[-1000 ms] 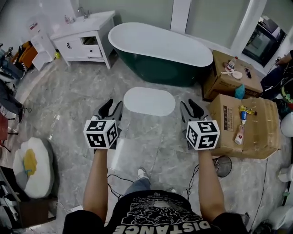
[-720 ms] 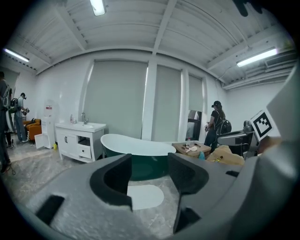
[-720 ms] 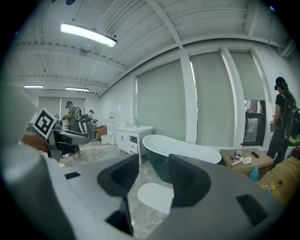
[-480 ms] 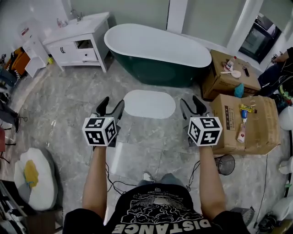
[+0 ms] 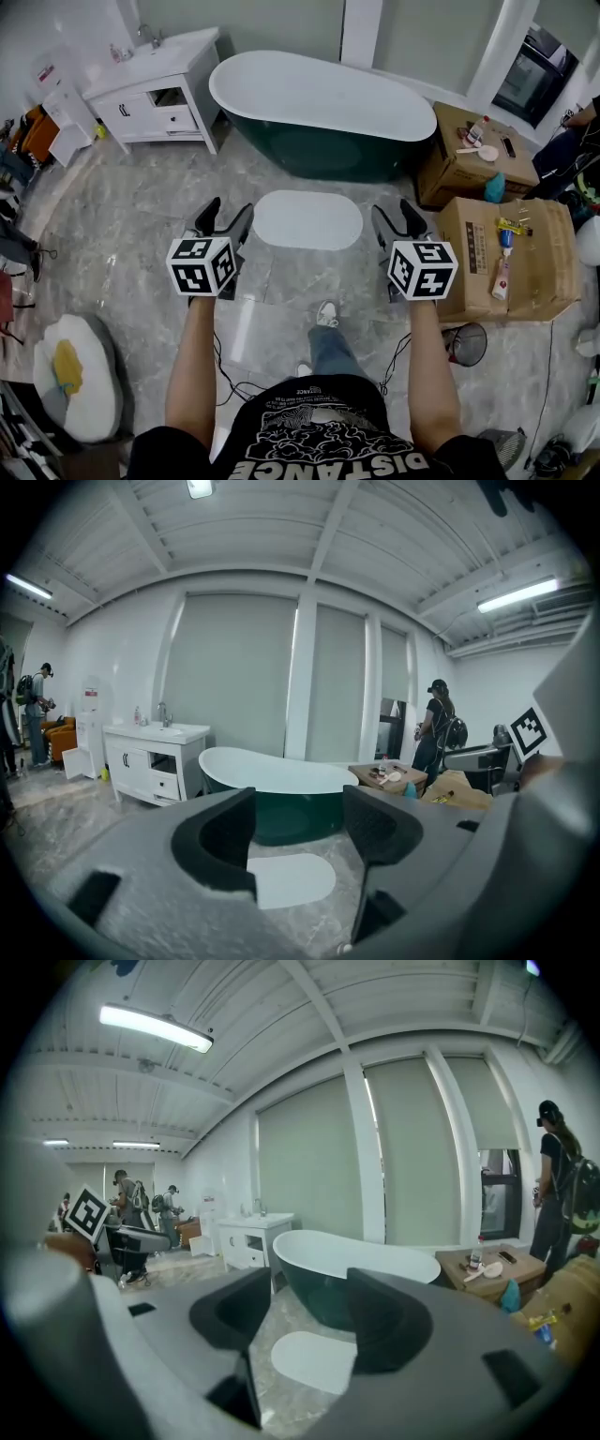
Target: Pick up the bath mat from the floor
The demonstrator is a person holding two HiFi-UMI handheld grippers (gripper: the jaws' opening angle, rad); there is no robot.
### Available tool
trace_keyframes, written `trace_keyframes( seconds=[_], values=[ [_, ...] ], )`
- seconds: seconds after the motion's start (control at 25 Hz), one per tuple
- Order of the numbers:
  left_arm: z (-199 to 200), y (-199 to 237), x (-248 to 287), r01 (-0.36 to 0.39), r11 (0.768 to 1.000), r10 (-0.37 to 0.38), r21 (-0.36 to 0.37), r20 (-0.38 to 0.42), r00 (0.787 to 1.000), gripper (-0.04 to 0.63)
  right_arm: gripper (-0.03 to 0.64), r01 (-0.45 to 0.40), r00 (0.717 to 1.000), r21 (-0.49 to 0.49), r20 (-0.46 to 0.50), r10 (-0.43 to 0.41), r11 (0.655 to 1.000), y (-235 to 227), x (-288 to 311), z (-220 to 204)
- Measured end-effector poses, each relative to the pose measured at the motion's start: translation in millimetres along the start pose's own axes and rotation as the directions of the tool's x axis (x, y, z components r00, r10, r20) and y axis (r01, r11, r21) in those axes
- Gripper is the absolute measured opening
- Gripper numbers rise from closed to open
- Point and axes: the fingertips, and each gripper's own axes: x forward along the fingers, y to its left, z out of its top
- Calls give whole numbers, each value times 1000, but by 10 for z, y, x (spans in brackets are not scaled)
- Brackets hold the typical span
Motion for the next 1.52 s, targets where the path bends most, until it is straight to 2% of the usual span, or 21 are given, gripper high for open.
trace_keyframes(
  seconds=[0.48,0.84,1.2,1.52],
  values=[
    [281,327,1055,-31,1000,31,4,-4,1000,298,253,-9,1000,29,-6,10,1000,-577,1086,192],
    [443,419,1977,-45,999,47,25,-60,997,298,267,-23,999,57,-22,24,998,-1144,1888,391],
    [543,517,2341,-84,996,85,19,-60,995,307,272,-34,999,48,-35,36,998,-1402,2269,459],
    [593,702,2706,-68,998,68,2,-62,996,307,273,-7,999,51,-48,9,999,-1515,2541,473]
  ],
)
